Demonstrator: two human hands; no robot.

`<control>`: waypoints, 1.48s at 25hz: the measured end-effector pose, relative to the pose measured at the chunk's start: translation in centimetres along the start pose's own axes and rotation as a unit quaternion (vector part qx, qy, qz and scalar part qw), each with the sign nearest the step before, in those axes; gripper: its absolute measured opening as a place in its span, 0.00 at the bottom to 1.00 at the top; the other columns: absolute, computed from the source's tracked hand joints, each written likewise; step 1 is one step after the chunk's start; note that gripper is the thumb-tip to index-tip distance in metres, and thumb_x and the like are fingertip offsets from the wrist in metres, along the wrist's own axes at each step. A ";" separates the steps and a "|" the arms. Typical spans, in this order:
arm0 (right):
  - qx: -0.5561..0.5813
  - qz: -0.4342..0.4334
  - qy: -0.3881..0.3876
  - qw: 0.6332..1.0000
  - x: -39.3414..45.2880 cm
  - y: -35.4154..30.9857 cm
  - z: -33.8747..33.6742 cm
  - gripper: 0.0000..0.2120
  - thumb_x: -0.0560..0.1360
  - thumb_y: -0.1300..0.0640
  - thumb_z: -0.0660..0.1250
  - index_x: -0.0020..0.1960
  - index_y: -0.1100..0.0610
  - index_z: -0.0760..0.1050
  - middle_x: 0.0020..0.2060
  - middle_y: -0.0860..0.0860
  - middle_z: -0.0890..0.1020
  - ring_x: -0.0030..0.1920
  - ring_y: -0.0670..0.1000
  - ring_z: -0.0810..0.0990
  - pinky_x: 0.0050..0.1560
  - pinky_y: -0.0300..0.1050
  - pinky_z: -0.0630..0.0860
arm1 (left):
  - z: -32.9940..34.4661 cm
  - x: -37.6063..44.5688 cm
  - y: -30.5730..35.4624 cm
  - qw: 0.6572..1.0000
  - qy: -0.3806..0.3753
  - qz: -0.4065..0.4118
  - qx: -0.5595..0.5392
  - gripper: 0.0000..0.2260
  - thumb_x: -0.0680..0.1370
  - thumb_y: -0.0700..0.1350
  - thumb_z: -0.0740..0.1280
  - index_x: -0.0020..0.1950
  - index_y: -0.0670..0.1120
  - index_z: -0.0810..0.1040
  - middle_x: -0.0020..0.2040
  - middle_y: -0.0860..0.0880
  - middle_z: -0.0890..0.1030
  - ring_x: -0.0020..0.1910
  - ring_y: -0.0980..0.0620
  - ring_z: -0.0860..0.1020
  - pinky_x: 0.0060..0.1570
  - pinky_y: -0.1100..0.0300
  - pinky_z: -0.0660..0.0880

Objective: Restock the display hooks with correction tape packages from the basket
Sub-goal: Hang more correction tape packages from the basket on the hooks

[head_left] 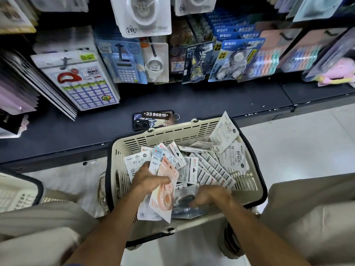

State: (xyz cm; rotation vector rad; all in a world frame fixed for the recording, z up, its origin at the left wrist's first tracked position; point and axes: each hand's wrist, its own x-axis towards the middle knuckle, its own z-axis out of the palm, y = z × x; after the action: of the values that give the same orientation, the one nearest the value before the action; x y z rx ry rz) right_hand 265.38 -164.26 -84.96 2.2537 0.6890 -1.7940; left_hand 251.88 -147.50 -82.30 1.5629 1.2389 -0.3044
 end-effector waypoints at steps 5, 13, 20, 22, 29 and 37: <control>0.203 -0.003 -0.010 0.979 -0.5 0.0 -0.2 0.21 0.78 0.48 0.70 0.66 0.58 0.76 0.65 0.57 0.80 0.52 0.55 0.80 0.52 0.50 0.77 | 0.2 0.5 -0.2 0.994 0.037 0.021 0.105 0.44 0.67 0.49 0.82 0.78 0.48 0.64 0.66 0.47 0.81 0.60 0.43 0.81 0.56 0.55 0.77; 0.041 -0.146 -0.073 0.986 -1.0 -5.4 2.8 0.42 0.66 0.42 0.78 0.75 0.48 0.66 0.73 0.49 0.71 0.71 0.56 0.70 0.58 0.47 0.64 | 0.2 0.6 -0.6 0.992 0.036 0.038 0.117 0.38 0.66 0.48 0.82 0.72 0.50 0.68 0.58 0.49 0.84 0.52 0.45 0.83 0.50 0.55 0.80; 0.043 -0.190 -0.137 0.971 -3.9 -7.3 3.3 0.25 0.74 0.40 0.71 0.66 0.51 0.76 0.66 0.50 0.77 0.63 0.55 0.74 0.49 0.45 0.73 | -0.3 1.0 -0.9 0.993 0.042 0.039 0.108 0.37 0.66 0.47 0.83 0.71 0.51 0.68 0.55 0.52 0.83 0.47 0.50 0.79 0.49 0.59 0.76; -0.014 -0.224 -0.128 0.966 -4.9 -8.3 3.6 0.28 0.71 0.39 0.74 0.65 0.52 0.77 0.65 0.48 0.78 0.65 0.53 0.74 0.52 0.39 0.70 | -0.6 1.0 -0.7 0.993 0.045 0.037 0.107 0.43 0.67 0.47 0.83 0.77 0.49 0.65 0.61 0.49 0.82 0.51 0.49 0.78 0.53 0.58 0.76; -0.087 -0.242 -0.045 0.965 -6.2 -6.6 5.6 0.14 0.68 0.48 0.79 0.51 0.53 0.86 0.48 0.48 0.87 0.47 0.48 0.84 0.46 0.40 0.77 | -1.3 0.2 -0.5 0.994 0.017 0.048 0.096 0.30 0.66 0.45 0.82 0.64 0.53 0.74 0.56 0.53 0.85 0.47 0.52 0.83 0.41 0.61 0.75; 0.124 -0.141 -0.003 0.982 -2.5 -1.2 4.7 0.17 0.75 0.44 0.73 0.61 0.48 0.78 0.62 0.48 0.80 0.61 0.50 0.78 0.66 0.53 0.72 | -2.3 -0.7 0.5 0.982 -0.020 0.071 0.175 0.37 0.66 0.46 0.82 0.72 0.51 0.70 0.55 0.51 0.85 0.51 0.49 0.84 0.55 0.52 0.81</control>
State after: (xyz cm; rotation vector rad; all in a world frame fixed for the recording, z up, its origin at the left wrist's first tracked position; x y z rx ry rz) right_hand 260.32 -165.77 -83.56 2.4042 0.8655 -2.1221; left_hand 251.06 -145.93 -80.57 1.9242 1.0757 -0.4789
